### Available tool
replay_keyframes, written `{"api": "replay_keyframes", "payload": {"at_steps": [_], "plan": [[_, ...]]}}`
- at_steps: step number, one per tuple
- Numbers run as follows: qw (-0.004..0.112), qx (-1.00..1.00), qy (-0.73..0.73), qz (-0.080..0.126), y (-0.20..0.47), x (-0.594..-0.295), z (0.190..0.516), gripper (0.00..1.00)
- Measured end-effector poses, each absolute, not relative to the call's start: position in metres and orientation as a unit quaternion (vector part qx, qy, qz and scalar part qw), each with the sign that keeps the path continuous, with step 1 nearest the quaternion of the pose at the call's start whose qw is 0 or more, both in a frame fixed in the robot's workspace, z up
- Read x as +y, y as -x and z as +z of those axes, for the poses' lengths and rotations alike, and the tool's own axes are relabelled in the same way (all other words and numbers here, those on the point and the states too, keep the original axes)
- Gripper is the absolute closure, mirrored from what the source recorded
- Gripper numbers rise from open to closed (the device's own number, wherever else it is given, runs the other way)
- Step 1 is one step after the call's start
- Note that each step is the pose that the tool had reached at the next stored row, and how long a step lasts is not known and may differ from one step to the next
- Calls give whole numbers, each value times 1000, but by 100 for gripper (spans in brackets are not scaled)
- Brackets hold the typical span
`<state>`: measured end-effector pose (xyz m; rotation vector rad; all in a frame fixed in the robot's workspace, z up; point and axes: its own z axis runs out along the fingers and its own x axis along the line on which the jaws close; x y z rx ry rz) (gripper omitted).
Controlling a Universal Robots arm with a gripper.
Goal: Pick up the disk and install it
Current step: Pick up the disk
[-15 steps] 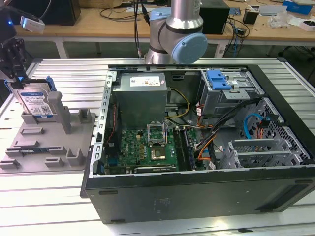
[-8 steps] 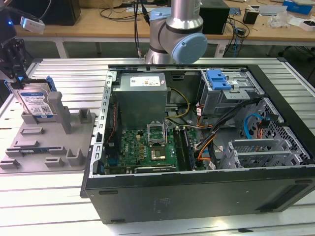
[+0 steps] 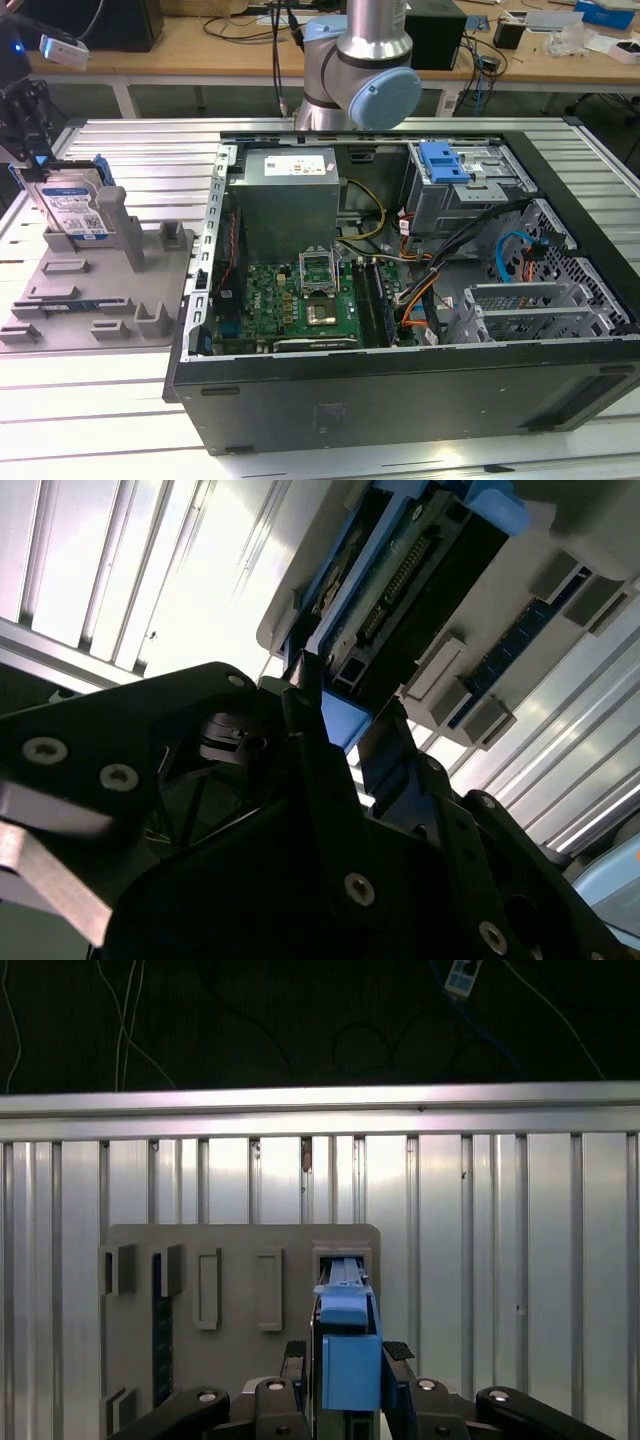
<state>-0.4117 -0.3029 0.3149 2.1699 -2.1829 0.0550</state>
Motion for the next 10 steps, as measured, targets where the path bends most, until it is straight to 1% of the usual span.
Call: {"api": "replay_keyframes", "payload": {"at_steps": [10], "plan": [[30,-709,-705,19,412,-303,309,58]]}}
